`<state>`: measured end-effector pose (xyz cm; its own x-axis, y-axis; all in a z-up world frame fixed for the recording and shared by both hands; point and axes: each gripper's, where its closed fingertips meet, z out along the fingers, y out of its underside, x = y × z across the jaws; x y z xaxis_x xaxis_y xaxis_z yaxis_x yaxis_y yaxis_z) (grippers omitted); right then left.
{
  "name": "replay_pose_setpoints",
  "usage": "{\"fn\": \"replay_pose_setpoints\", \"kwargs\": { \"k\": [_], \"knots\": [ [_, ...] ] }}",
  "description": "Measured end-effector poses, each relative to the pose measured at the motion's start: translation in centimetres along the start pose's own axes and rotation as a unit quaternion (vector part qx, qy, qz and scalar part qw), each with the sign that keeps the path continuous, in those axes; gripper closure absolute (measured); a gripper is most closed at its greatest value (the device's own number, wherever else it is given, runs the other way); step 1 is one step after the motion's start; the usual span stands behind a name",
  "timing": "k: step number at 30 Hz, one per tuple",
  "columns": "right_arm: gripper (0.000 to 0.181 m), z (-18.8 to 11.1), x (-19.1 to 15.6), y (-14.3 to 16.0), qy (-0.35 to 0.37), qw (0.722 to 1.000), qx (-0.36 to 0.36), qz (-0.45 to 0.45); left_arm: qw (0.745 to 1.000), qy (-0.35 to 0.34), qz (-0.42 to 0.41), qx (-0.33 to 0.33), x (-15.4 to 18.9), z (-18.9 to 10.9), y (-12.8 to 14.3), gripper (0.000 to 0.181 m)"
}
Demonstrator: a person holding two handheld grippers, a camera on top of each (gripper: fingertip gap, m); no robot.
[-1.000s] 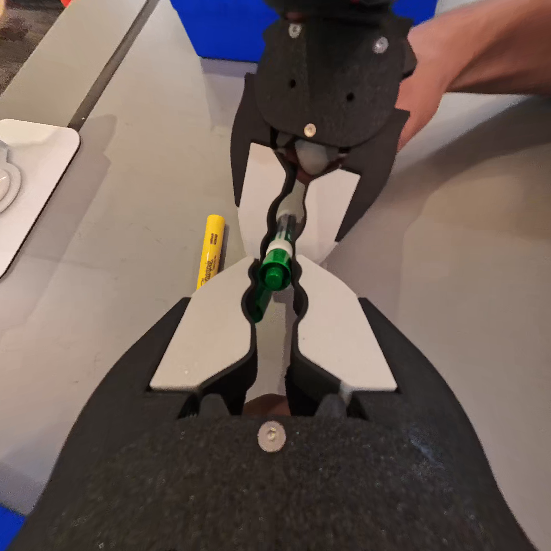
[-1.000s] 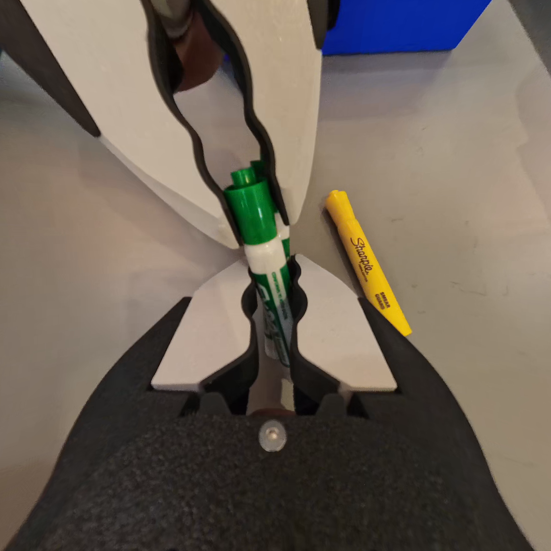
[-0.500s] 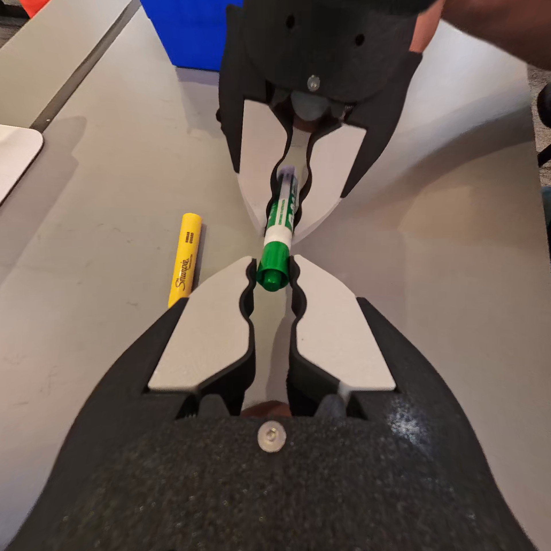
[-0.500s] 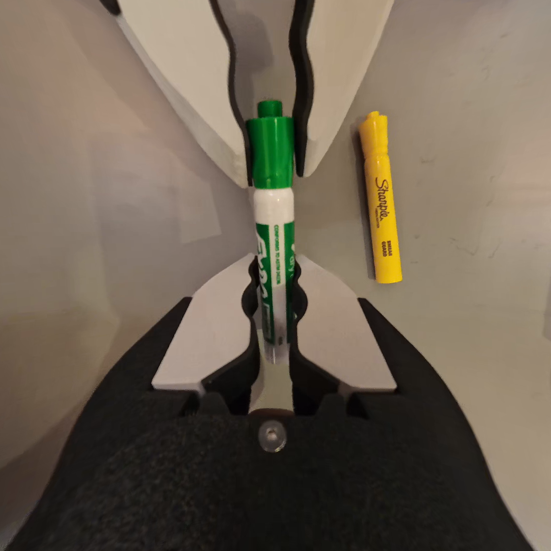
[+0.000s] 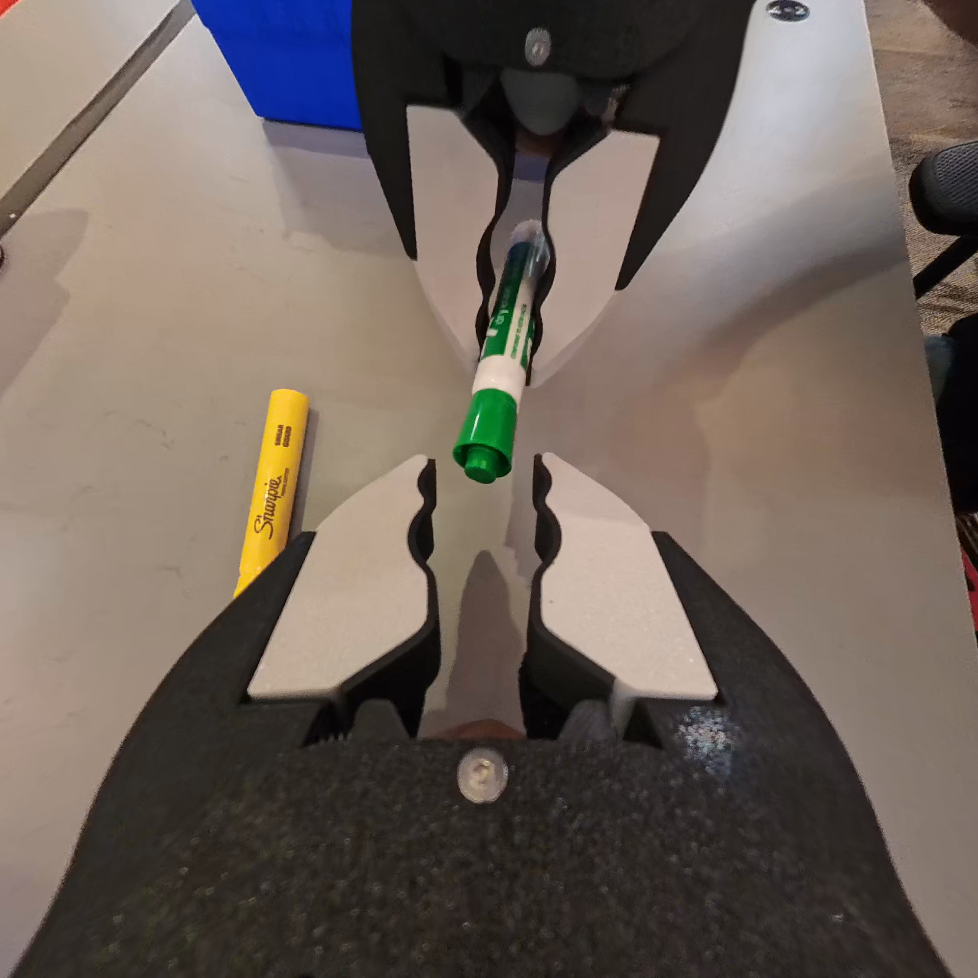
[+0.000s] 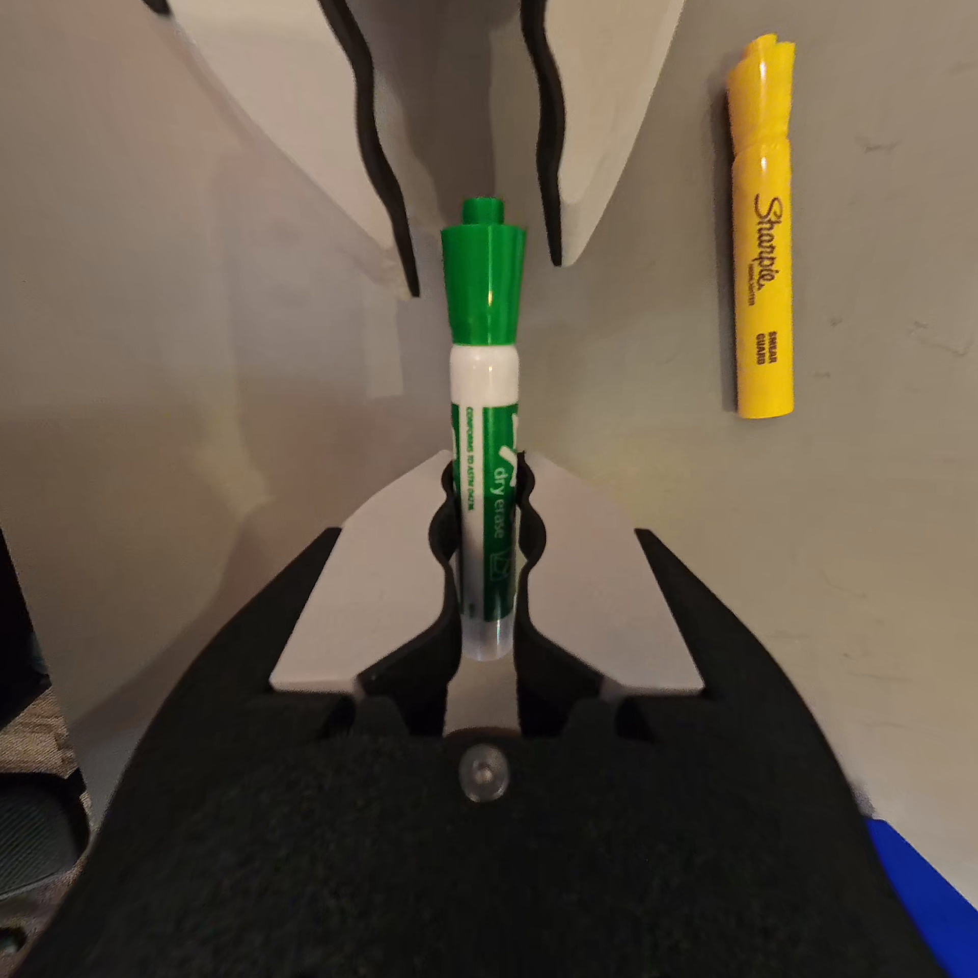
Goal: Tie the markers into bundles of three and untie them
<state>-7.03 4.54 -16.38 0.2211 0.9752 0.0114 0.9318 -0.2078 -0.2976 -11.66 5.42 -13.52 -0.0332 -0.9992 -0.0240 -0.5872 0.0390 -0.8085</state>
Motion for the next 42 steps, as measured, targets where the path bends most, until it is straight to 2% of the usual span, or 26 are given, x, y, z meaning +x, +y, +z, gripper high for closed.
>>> {"fn": "replay_pose_setpoints", "kwargs": {
  "k": [6, 9, 19, 25, 30, 33, 37, 42],
  "knots": [
    [0.162, 0.0, -1.0, 0.1, -0.017, 1.0, -0.024, 0.001, 1.0, 0.004, 0.016, 0.015, 0.8, 0.0, -0.8, 0.148],
    [0.162, -0.3, -1.1, 0.0, -0.014, 0.999, -0.032, 0.004, 0.999, 0.007, 0.035, 0.005, 1.4, 0.4, -0.5, 0.161],
    [0.163, -0.5, -1.6, 0.3, -0.011, 0.999, -0.044, 0.003, 1.0, 0.008, 0.027, 0.009, 1.7, 0.8, -0.5, 0.161],
    [0.162, -0.4, -2.1, 0.5, -0.017, 0.999, -0.044, 0.008, 1.0, 0.016, 0.025, 0.0, 2.0, 1.1, -0.3, 0.152],
    [0.162, -0.5, -1.9, 1.0, -0.018, 0.999, -0.036, 0.023, 1.0, 0.005, 0.01, 0.009, 1.8, 0.0, -0.1, 0.143],
    [0.163, -0.6, -1.8, 1.2, -0.018, 0.999, -0.028, 0.041, 0.999, 0.001, -0.032, 0.031, 1.4, -0.6, -0.3, 0.143],
    [0.163, -0.8, -1.9, 1.0, -0.022, 0.998, -0.012, 0.064, 0.987, 0.025, -0.119, 0.104, 1.5, -1.2, -1.4, 0.139],
    [0.162, -1.1, -2.1, 0.9, -0.039, 0.994, -0.004, 0.098, 0.939, 0.076, -0.274, 0.191, 2.4, -1.5, -1.9, 0.118]
  ]
}}
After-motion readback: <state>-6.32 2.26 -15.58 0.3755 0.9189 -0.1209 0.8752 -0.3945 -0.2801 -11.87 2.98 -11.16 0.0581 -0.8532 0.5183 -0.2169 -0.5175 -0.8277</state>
